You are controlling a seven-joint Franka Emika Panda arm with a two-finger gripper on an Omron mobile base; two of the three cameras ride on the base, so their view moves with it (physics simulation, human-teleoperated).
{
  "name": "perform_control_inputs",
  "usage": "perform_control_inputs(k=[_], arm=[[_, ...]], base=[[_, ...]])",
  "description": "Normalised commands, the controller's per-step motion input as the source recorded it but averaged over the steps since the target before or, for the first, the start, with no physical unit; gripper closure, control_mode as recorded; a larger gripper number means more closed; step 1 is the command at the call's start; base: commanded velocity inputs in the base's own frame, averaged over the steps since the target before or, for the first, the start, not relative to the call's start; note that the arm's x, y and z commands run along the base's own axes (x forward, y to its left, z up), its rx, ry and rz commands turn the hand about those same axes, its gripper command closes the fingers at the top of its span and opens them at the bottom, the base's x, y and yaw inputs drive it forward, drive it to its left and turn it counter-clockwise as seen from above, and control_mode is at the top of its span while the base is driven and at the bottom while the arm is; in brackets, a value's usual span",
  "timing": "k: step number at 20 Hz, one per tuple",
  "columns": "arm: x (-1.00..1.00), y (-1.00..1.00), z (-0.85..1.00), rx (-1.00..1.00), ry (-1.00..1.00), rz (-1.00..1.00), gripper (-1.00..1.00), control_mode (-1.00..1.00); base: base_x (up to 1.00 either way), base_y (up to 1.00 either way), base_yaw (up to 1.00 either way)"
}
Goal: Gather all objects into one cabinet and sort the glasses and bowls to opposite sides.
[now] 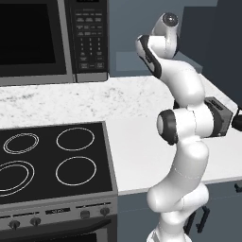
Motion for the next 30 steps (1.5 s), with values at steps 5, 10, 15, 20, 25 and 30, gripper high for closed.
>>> perform_control_inputs(k=[5,10,15,20,25,30], arm=[[0.06,-0.14,-0.05,0.00,-0.04,0.00,1.00,-1.00],[0.03,-0.09,-0.05,0.00,-0.05,0.00,1.00,-1.00],[-0.36,0.00,0.00,0.00,-0.16,0.00,1.00,-1.00],[-0.89,0.13,0.00,0.00,-0.14,0.00,1.00,-1.00],[-1.00,0.20,-0.11,-0.05,0.00,0.02,1.00,-1.00],[-1.00,0.20,-0.16,-0.08,0.00,0.05,1.00,-1.00]], base=[[0.00,0.00,0.00],[0.00,0.00,0.00],[0.00,0.00,0.00],[0.00,0.00,0.00],[0.00,0.00,0.00],[0.00,0.00,0.00]])
